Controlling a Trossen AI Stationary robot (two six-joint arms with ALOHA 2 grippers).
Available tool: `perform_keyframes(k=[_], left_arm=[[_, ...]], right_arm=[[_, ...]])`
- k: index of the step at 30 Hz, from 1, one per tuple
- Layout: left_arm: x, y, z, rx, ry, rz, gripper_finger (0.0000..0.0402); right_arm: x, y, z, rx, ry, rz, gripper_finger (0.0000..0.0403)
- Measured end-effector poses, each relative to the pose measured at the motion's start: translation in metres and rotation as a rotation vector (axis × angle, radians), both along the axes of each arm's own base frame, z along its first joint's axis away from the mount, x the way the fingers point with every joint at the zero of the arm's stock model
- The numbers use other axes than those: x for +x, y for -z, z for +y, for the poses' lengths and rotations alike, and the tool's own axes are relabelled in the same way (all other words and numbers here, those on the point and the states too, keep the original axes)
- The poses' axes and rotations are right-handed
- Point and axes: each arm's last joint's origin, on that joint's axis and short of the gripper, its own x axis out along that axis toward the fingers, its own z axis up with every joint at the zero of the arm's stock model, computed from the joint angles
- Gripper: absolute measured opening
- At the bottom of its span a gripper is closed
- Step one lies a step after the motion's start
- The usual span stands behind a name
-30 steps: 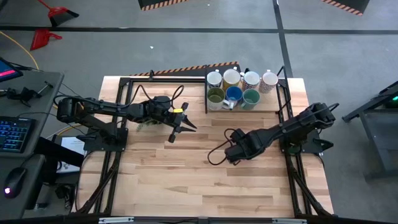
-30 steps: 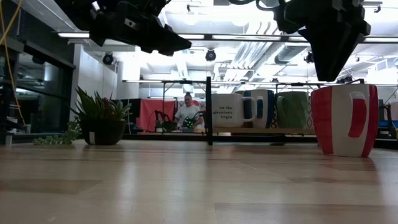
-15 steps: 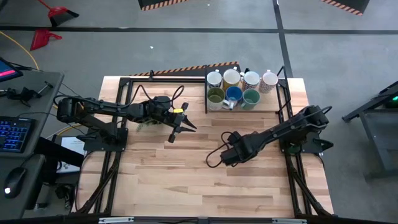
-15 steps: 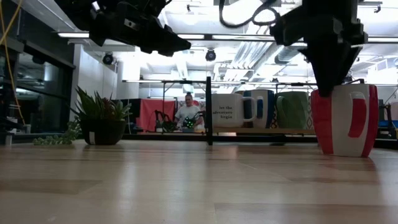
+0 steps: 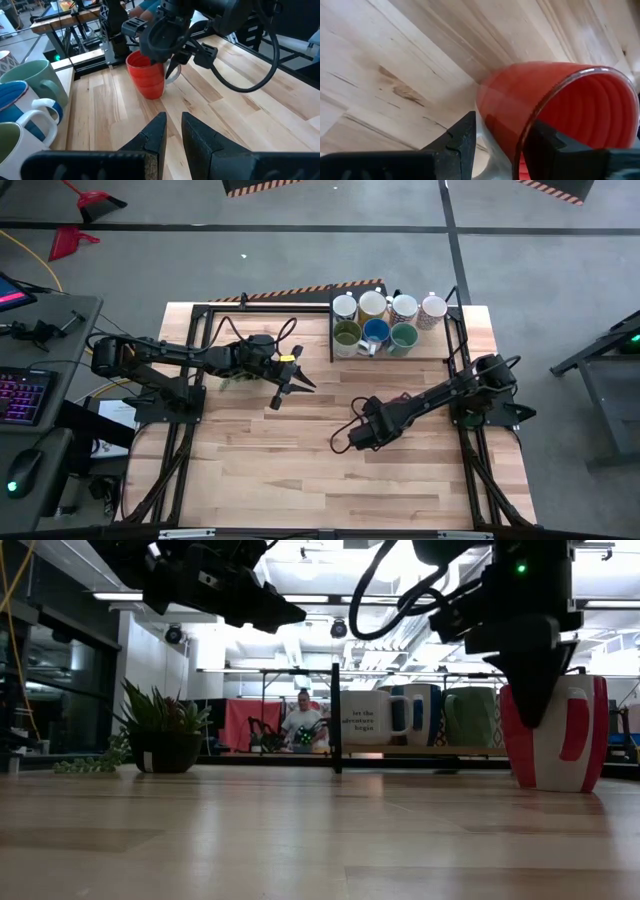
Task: Place coffee mugs
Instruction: Put the red mug on the shelf
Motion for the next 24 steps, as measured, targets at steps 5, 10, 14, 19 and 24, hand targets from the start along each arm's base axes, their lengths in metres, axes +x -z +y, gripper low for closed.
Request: perform_keyframes(k=[5, 10, 14, 19, 24], left_arm=[[0.000, 0.000, 0.000, -0.001, 0.000, 0.000, 0.0051], [0.000, 0.000, 0.000, -0.001, 0.000, 0.001, 0.0051], [0.000, 0.000, 0.000, -0.001, 0.000, 0.001, 0.0051], [0.000, 0.001, 0.000, -0.003, 0.000, 0.008, 0.0051], [-0.001, 0.002, 0.000, -0.005, 0.000, 0.026, 0.0051]], right_arm=[[-0.002, 0.000, -0.001, -0.034, -0.017, 0.021, 0.0100], [-0.009, -0.002, -0.005, -0.084, -0.027, 0.100, 0.0030], [-0.013, -0.004, -0.007, -0.100, -0.048, 0.152, 0.0007], [-0.018, -0.010, -0.010, -0.106, -0.093, 0.204, 0.0002], [-0.026, -0.031, -0.022, -0.112, -0.121, 0.185, 0.0001]])
